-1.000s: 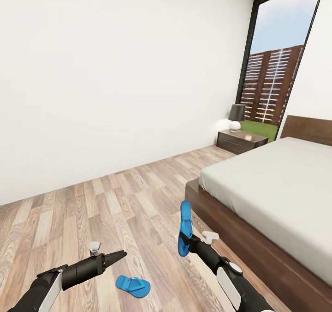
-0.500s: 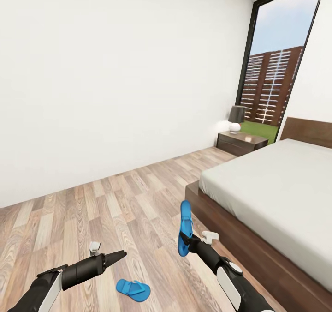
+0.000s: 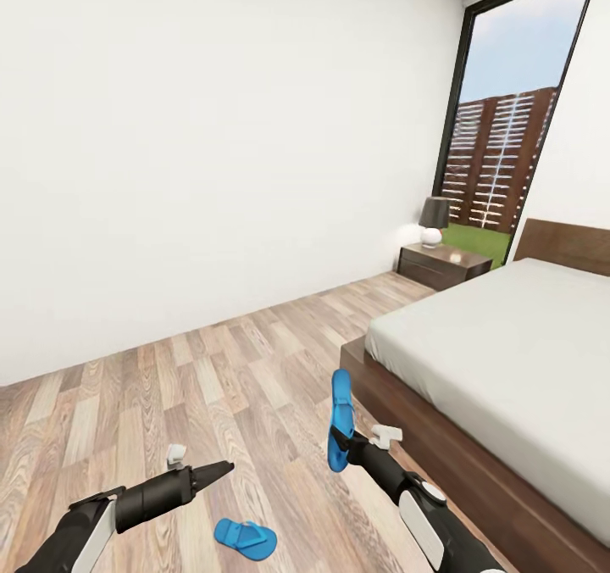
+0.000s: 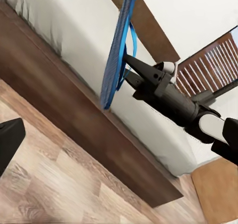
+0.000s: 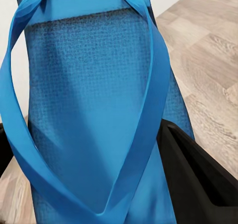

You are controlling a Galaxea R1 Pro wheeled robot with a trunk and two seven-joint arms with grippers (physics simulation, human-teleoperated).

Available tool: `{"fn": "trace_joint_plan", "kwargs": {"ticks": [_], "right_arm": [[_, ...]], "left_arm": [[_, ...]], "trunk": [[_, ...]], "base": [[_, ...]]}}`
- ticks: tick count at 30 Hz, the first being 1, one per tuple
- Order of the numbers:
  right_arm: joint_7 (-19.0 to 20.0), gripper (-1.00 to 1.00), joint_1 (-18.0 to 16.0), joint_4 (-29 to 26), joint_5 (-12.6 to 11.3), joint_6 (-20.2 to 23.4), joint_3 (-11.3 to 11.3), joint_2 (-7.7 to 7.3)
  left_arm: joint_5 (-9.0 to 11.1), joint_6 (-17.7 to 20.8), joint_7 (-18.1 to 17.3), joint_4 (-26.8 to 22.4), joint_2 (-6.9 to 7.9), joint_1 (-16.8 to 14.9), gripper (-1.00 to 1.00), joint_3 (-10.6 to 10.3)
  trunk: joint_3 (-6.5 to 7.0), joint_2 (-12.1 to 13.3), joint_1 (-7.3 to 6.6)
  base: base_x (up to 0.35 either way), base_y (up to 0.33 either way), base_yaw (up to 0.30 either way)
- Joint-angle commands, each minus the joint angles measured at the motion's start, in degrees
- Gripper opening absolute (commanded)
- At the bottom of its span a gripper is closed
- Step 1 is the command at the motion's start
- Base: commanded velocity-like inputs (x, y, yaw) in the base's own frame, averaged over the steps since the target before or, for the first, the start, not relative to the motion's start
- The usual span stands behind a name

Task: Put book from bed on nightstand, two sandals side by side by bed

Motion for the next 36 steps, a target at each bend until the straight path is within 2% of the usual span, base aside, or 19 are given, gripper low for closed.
{"fn": "trace_joint_plan", "kwargs": {"ticks": [1,2,4,5,6,8,9,10,11,15,20,23,29,36], "right_arm": [[0.4,-1.00,0.0,0.2,-0.6,-0.1,0.1,-0.28],[1.6,-1.00,0.0,0.5,-0.6,-0.1,0.1,-0.99],[6.9,-1.00,0.0,2.7,-0.6,-0.1,0.1,-3.43],[12.8,-1.00,0.0,6.7,-0.6,-0.2,0.1,-5.42],[14.9,-1.00,0.0,8.5,-0.6,-0.2,0.1,-6.11],[24.4,-1.00,0.0,18.2,-0.7,-0.3,-0.2,-8.85],[25.8,-1.00,0.0,20.1,-0.7,-0.3,-0.2,-9.31],[28.9,-1.00,0.0,25.4,-0.7,-0.5,-0.3,-10.43],[30.1,-1.00,0.0,28.1,-0.7,-0.7,-0.3,-10.91],[31.8,-1.00,0.0,33.2,-0.6,-1.3,-0.3,-11.61],[32.1,-1.00,0.0,34.3,-0.5,-1.5,-0.3,-11.75],[32.0,-1.00,0.0,34.3,-0.5,-1.6,-0.3,-11.75],[31.9,-1.00,0.0,34.3,-0.5,-1.5,-0.3,-11.75],[31.9,-1.00,0.0,34.3,-0.5,-1.5,-0.3,-11.75]], "left_arm": [[0.2,0.6,1.2,0.4,-0.02,0.0,1.00,-0.1],[0.2,0.4,2.6,1.2,-0.04,0.0,1.00,-0.1],[0.1,-0.4,5.1,4.2,-0.05,0.0,1.00,-0.2],[0.0,-2.3,6.5,6.9,-0.06,0.0,1.00,-0.3],[0.0,-3.1,6.9,7.9,-0.06,0.0,1.00,-0.3],[-0.1,-8.7,8.4,13.0,-0.02,0.0,1.00,-0.3],[-0.1,-9.9,8.5,14.1,0.00,0.0,1.00,-0.3],[-0.1,-12.8,9.0,16.8,0.01,0.0,1.00,-0.3],[-0.1,-14.3,9.4,18.2,-0.02,0.0,1.00,-0.3],[-0.1,-17.2,11.8,20.6,-0.06,0.0,1.00,-0.3],[0.0,-18.0,13.8,21.2,-0.05,0.4,1.00,-0.2],[0.0,-18.0,16.5,21.2,-0.06,0.5,1.00,-0.2],[0.0,-18.0,17.9,21.2,-0.07,0.5,1.00,-0.2],[0.0,-18.0,18.0,21.2,-0.07,0.5,1.00,-0.2]], "trunk": [[0.13,0.4,-0.23],[0.31,0.8,-0.45],[0.67,1.6,-0.89],[0.85,2.0,-1.11],[1.03,2.4,-1.33],[1.38,3.2,-1.77],[1.56,3.6,-1.99],[1.74,4.0,-2.21],[1.92,4.4,-2.43],[2.46,5.6,-3.09],[2.46,5.6,-3.09],[2.46,5.6,-3.09],[2.45,5.6,-3.09],[2.19,5.6,-3.09]], "base": [[0.000,0.000,0.000],[0.000,0.000,0.000],[0.000,0.000,0.000],[0.000,0.000,0.000],[0.000,0.000,0.000],[0.000,0.000,0.000],[0.000,0.000,0.000],[0.000,0.000,0.000],[0.000,0.000,0.000],[0.000,0.000,0.000],[0.000,0.000,0.000],[0.000,0.000,0.000],[0.000,0.000,0.025],[0.000,0.000,0.200]]}}
